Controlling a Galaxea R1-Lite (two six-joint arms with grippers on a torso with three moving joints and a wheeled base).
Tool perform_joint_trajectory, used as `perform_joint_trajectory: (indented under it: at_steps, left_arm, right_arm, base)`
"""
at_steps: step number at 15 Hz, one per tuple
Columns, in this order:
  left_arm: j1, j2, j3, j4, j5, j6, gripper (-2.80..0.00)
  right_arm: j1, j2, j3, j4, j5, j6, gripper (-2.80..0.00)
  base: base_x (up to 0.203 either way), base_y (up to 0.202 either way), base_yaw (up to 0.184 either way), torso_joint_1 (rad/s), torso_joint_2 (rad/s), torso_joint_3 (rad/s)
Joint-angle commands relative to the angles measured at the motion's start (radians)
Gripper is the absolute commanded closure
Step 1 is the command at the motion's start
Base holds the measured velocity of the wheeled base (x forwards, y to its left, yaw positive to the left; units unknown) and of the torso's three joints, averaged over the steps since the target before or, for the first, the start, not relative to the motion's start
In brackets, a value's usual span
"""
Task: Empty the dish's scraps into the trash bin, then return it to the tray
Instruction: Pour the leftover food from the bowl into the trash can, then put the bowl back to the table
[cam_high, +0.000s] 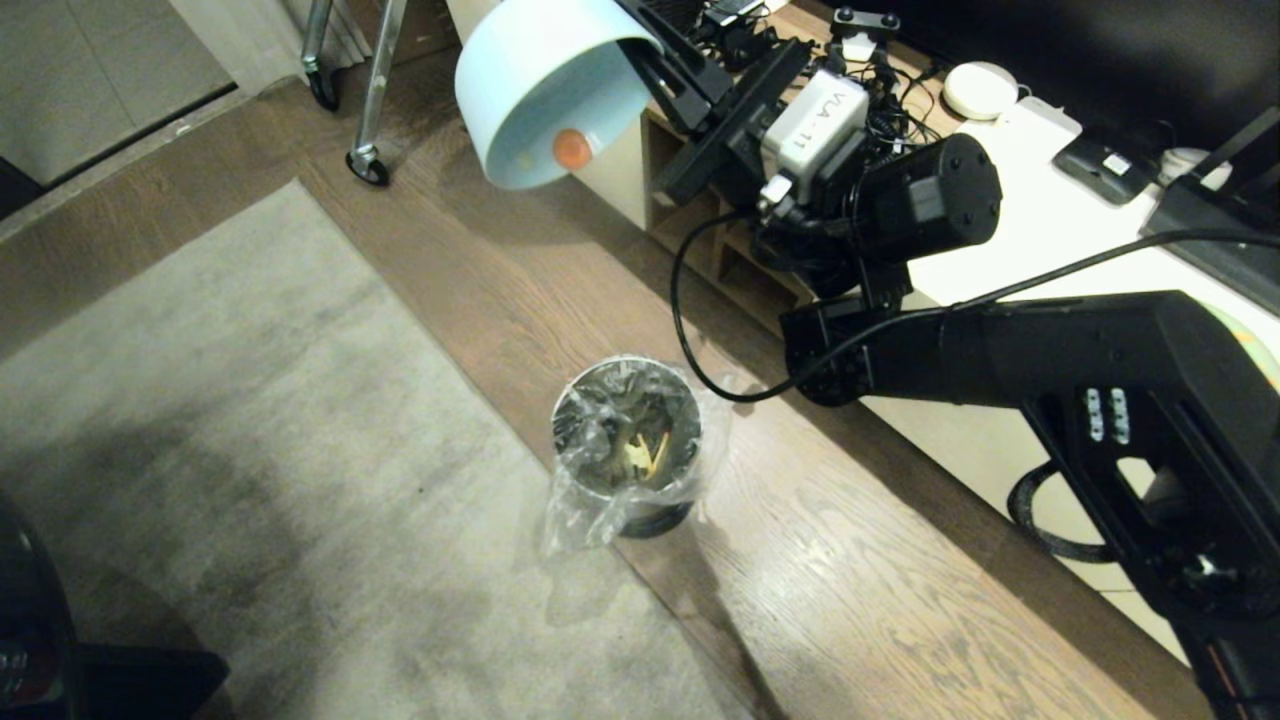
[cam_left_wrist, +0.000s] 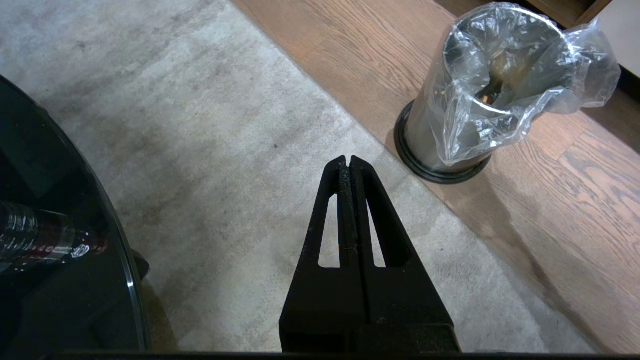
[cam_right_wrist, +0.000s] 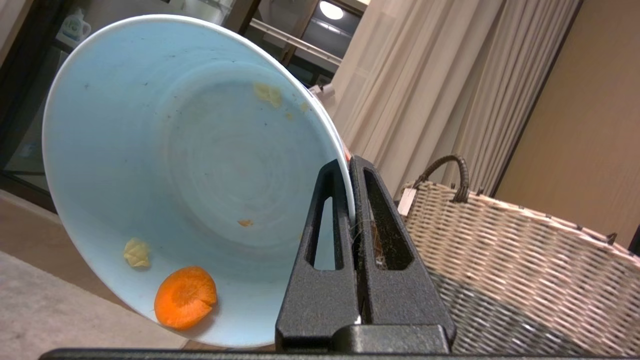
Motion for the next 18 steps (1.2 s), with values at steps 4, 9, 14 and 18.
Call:
perform_joint_trajectory:
  at_steps: [4,9,14,18]
  left_arm:
    - [0.0,0.0,0.0,0.0,0.001,-0.001,0.0]
    - [0.0,0.0,0.0,0.0,0.001,-0.001,0.0]
    - [0.0,0.0,0.0,0.0,0.001,-0.001,0.0]
    - [0.0,0.0,0.0,0.0,0.001,-0.001,0.0]
  right_arm:
    - [0.001,-0.006,-0.005,-0.048,0.004,0.005,0.0]
    - [0.004,-0.017,-0.006,-0.048,0.004,0.009,0.0]
    - [0.004,-0.006,-0.002,-0.048,0.0,0.015,0.0]
    - [0.004,-0.011,0.011,-0.044,-0.051,0.098,0.0]
  base:
    - [0.0,0.0,0.0,0.0,0.0,0.0]
    - [0.0,0.0,0.0,0.0,0.0,0.0]
    - [0.0,0.0,0.0,0.0,0.0,0.0]
    - [0.0,0.0,0.0,0.0,0.0,0.0]
